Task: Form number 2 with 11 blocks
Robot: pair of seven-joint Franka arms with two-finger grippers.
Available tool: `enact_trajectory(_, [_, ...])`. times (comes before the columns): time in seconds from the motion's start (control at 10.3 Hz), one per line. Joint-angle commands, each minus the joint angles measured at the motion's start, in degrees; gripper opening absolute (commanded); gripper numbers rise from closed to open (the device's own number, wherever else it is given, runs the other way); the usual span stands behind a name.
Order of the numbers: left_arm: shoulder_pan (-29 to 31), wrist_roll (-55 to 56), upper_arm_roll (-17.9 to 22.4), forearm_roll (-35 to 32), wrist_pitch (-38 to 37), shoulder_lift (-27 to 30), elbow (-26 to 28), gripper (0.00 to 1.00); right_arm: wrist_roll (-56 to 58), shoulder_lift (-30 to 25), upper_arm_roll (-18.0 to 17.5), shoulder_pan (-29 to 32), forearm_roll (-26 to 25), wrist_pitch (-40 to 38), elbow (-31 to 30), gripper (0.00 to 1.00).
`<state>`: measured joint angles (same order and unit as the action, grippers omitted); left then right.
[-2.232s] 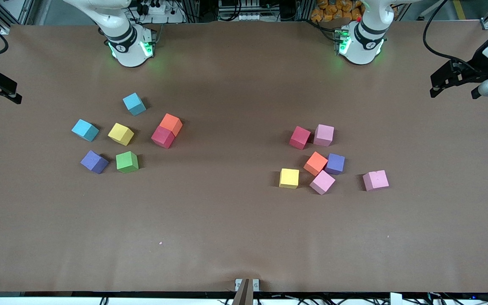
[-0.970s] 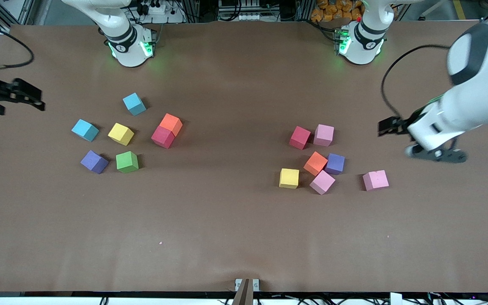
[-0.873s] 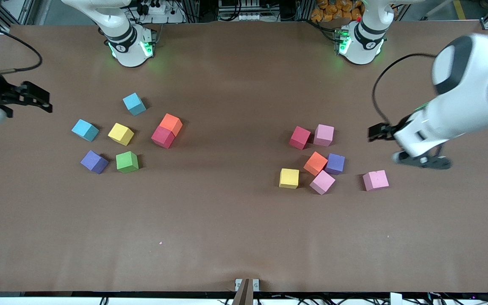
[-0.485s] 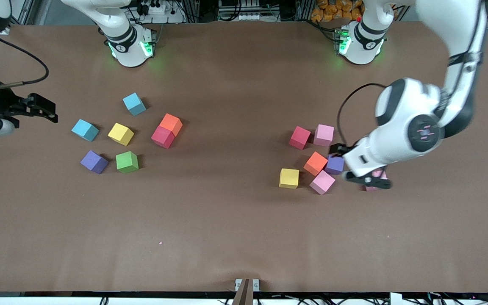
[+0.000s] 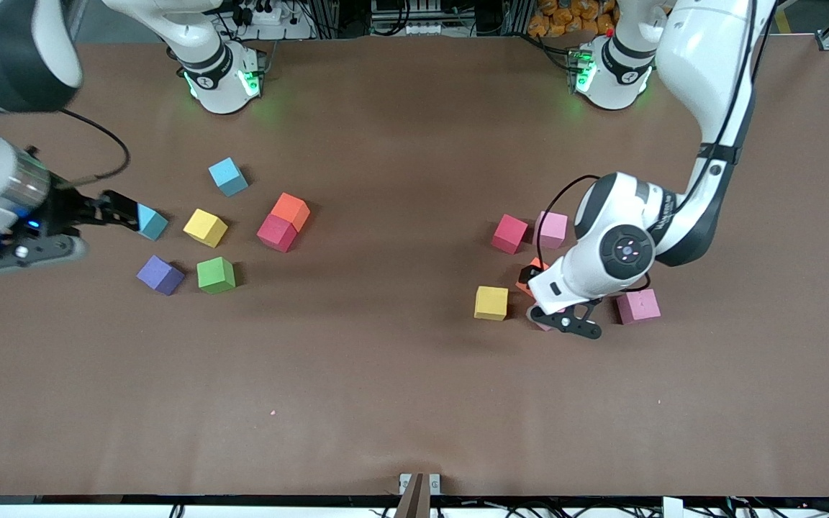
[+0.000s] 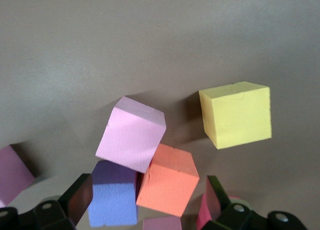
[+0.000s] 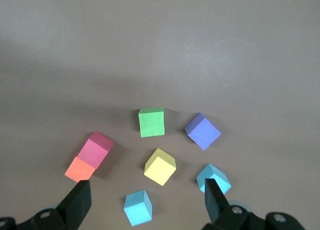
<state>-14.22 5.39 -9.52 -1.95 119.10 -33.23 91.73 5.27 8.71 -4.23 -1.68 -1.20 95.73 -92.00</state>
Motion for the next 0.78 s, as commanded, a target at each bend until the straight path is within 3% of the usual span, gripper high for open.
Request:
enact_trajectory(0.0, [-0.6,0.2,0.2,-1.6,2.4,-2.9,-0.8,1.00,-0.5,-1.2,0.2,-0.9,-0.2,6.6,-6.8,1.00])
enact_trajectory(0.29, [-0.8,0.2,0.3,-1.7,6.0,-5.5,-0.8,1.00,-0.5,0.1,0.2,-0.9,-0.2,18.6,-16.5,1.00])
enact_trajectory(0.68, [-0.8,-0.4,0.3,-1.7,7.9,-6.3,-0.8,1.00,-1.1,0.2,0.3,-5.0,-0.3,19.3,-17.2,1.00])
